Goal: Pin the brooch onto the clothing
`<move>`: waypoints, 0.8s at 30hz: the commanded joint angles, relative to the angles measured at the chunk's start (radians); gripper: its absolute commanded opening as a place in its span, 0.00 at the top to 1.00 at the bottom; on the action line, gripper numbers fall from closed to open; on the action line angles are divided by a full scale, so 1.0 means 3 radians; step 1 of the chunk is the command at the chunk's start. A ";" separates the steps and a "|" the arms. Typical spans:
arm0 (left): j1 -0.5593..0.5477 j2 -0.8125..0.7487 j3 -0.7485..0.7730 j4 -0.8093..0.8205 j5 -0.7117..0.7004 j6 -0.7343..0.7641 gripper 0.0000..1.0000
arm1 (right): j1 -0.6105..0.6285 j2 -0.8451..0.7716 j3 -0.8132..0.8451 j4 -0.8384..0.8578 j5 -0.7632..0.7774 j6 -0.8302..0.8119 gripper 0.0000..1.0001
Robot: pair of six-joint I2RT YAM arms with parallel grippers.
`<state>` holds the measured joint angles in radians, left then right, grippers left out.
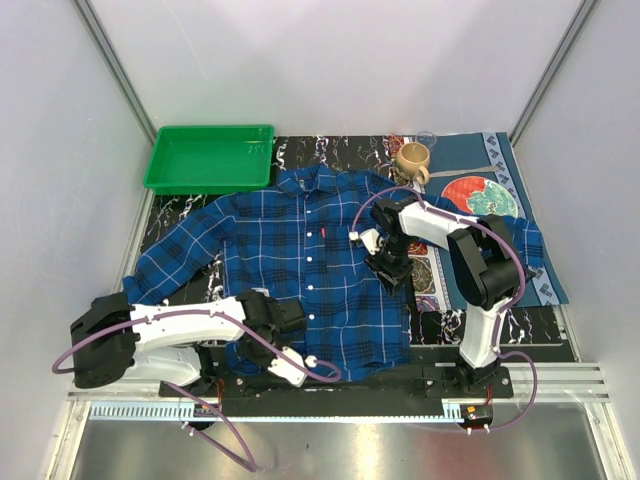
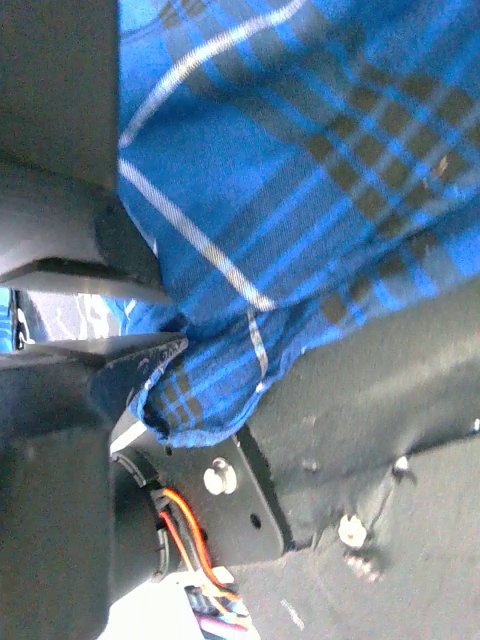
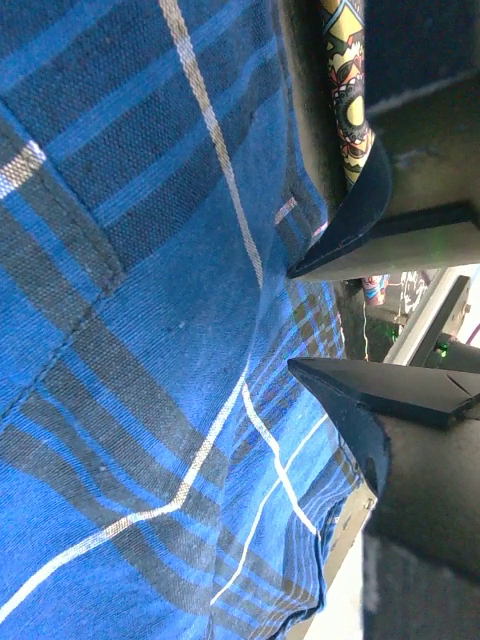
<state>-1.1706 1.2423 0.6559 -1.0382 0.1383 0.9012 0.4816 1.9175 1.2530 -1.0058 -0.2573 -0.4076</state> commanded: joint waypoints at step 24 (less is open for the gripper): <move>-0.0275 -0.0587 0.0626 -0.1699 0.0004 0.1174 1.00 | 0.0026 -0.0092 0.0037 0.0029 0.0327 -0.0160 0.59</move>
<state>-1.2179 1.1187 0.7719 -1.3384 0.0830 1.1976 0.4843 1.9236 1.2537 -1.0000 -0.1295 -0.4389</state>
